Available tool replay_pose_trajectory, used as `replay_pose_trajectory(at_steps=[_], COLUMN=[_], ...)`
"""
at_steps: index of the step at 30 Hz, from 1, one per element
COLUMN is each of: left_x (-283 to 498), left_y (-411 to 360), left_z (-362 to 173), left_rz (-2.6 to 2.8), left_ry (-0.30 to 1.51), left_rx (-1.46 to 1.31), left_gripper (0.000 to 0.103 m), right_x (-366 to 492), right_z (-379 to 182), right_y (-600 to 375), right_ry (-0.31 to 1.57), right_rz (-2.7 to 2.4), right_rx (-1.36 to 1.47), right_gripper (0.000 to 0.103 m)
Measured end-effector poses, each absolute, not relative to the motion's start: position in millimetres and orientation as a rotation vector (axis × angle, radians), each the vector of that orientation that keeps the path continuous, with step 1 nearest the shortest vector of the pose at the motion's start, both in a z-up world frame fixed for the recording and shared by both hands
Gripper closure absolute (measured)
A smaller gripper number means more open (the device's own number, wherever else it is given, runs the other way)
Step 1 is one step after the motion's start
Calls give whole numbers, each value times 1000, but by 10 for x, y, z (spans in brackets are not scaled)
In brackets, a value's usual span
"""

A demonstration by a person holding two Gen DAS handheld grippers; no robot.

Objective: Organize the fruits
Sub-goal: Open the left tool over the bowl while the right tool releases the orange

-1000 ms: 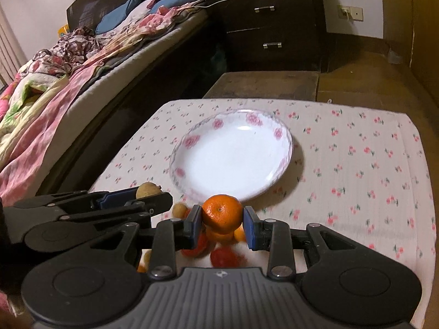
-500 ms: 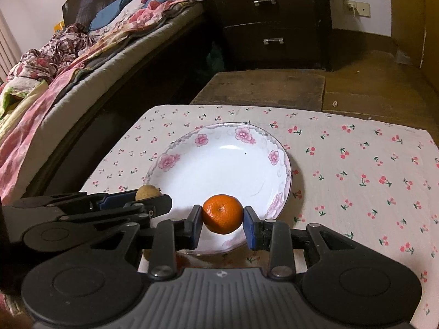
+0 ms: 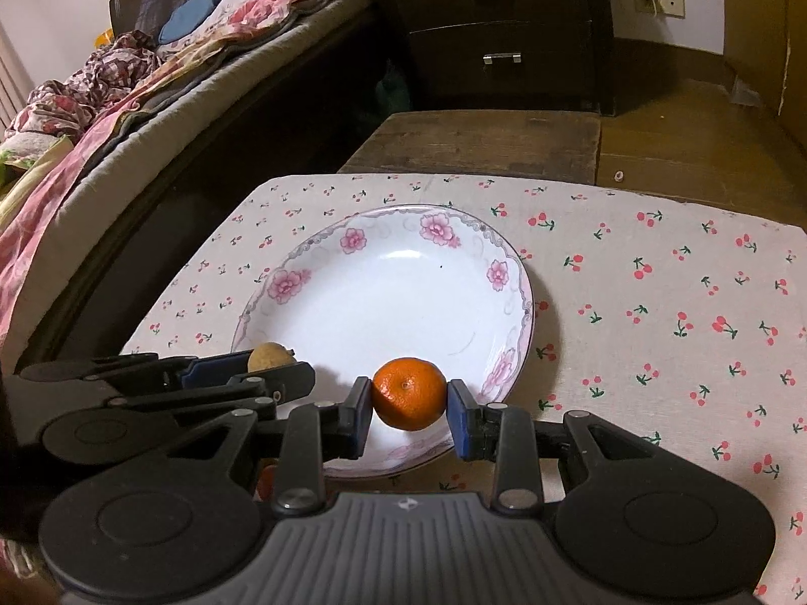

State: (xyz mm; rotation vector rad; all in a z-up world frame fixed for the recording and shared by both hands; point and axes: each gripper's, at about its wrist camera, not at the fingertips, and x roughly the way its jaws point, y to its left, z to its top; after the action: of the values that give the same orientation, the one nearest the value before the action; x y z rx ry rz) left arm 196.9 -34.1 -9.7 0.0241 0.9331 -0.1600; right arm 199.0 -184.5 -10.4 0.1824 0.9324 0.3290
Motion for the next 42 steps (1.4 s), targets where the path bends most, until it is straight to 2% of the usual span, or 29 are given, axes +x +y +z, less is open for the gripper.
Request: replay_pose_trajectory(at_steps=[11, 27, 42], left_x=[1979, 1962, 1785], left_y=[-349, -263, -210], left_z=[-100, -7, 142], left_rz=[-156, -146, -160], left_ry=[933, 914, 884], left_rx=[24, -22, -27], left_gripper=[64, 50, 46], right_x=[1986, 1987, 1777], right_z=[-97, -24, 155], right_y=[-1832, -1868, -1789], right_ry=[926, 903, 864], right_rz=[316, 311, 283], right_rx=[177, 192, 124], right_gripper=[69, 68, 68])
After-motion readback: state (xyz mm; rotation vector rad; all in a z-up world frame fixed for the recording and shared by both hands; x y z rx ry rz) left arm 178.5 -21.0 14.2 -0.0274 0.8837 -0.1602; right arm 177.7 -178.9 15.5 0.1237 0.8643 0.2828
